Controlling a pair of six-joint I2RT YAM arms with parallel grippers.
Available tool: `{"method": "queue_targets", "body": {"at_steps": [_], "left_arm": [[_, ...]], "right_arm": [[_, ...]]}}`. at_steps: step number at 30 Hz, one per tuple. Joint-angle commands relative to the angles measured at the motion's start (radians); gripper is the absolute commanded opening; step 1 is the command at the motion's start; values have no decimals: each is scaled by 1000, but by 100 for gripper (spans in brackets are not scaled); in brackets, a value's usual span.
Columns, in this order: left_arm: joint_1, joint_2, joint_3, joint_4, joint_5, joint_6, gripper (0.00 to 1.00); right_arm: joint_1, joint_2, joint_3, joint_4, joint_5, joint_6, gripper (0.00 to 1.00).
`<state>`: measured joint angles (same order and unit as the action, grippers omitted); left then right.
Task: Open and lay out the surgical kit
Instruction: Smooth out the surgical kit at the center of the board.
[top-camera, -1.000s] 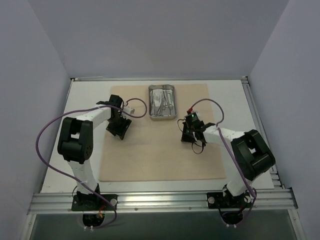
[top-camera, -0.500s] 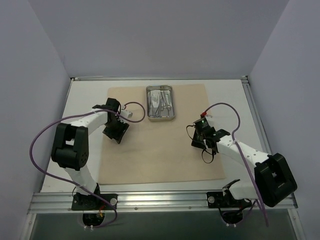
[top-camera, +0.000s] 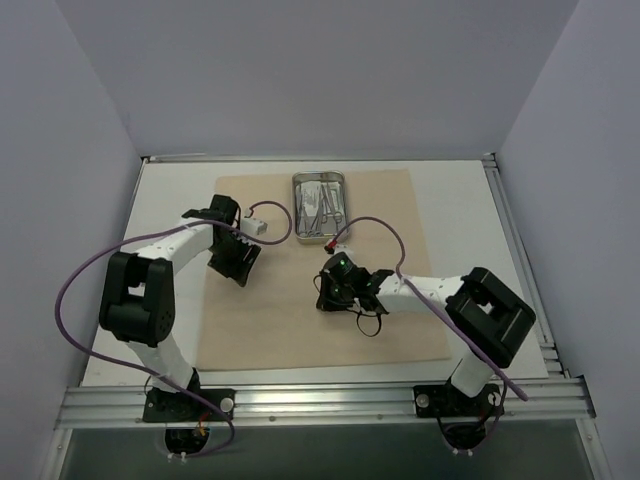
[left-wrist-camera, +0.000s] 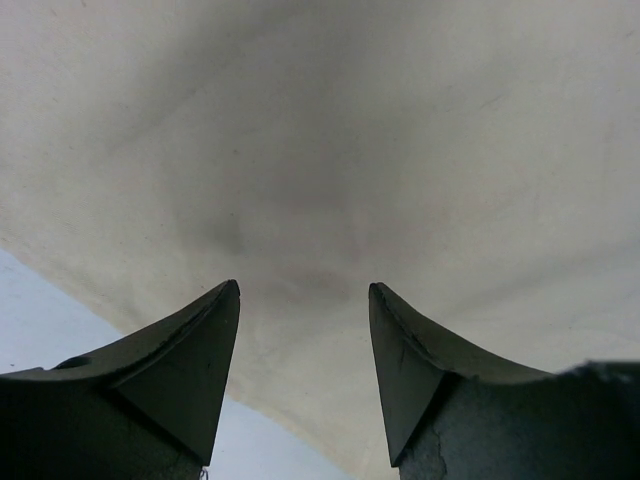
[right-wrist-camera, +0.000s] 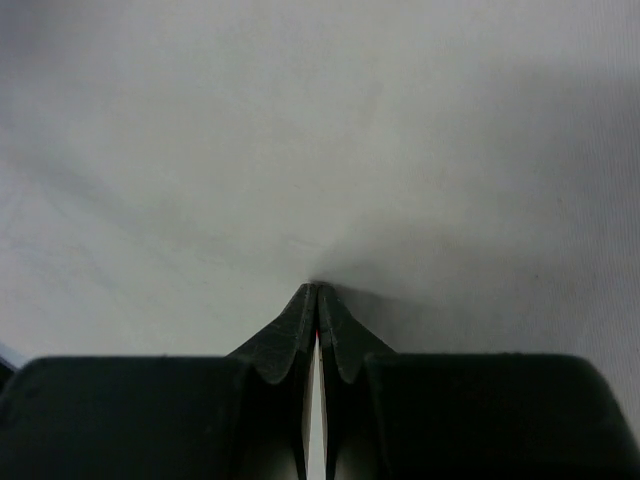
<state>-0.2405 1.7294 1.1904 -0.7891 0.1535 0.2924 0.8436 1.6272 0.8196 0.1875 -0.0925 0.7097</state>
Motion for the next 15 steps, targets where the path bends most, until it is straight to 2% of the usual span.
{"method": "queue_targets", "body": {"at_steps": [1, 7, 15], "left_arm": [[12, 32, -25, 27, -48, 4, 63], [38, 29, -68, 54, -51, 14, 63], [43, -57, -31, 11, -26, 42, 63]], "right_arm": [[-1, 14, -63, 24, 0, 60, 0], [-1, -53, -178, 10, 42, 120, 0], [-1, -223, -47, -184, 124, 39, 1]]}}
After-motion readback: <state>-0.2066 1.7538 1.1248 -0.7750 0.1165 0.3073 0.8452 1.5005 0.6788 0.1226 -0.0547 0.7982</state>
